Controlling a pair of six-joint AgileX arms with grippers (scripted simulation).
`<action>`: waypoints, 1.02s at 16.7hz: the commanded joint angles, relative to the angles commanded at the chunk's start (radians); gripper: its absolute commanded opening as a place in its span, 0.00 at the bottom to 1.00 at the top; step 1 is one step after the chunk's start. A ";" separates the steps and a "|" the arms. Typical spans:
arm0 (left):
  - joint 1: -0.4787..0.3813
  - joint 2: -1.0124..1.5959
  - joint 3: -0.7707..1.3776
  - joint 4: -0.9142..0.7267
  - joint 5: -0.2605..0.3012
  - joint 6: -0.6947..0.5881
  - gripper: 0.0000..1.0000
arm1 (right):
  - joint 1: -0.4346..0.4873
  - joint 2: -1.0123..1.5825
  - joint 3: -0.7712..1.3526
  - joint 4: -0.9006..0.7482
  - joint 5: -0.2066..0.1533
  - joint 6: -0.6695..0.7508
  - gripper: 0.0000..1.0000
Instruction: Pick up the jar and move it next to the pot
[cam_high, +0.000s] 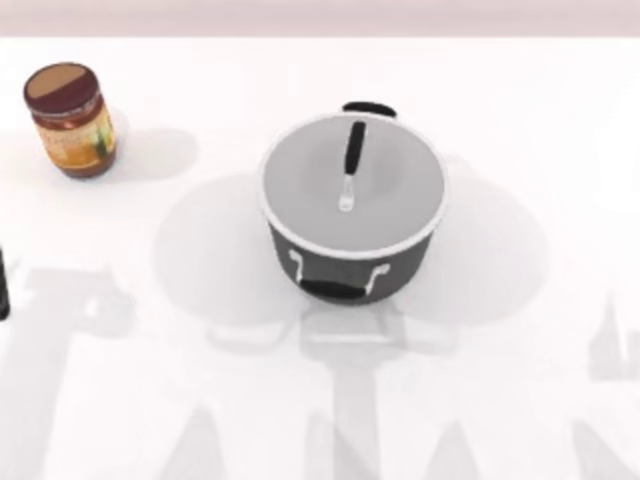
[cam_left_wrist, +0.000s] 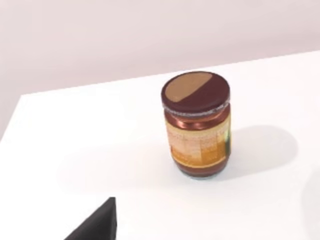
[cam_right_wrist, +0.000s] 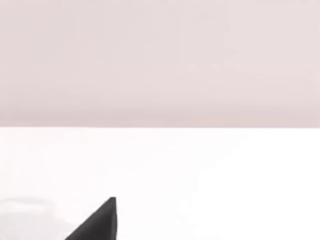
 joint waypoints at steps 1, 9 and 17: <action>0.001 0.082 0.083 -0.047 0.011 0.031 1.00 | 0.000 0.000 0.000 0.000 0.000 0.000 1.00; 0.015 0.865 0.870 -0.483 0.104 0.320 1.00 | 0.000 0.000 0.000 0.000 0.000 0.000 1.00; 0.039 1.649 1.664 -0.903 0.175 0.601 1.00 | 0.000 0.000 0.000 0.000 0.000 0.000 1.00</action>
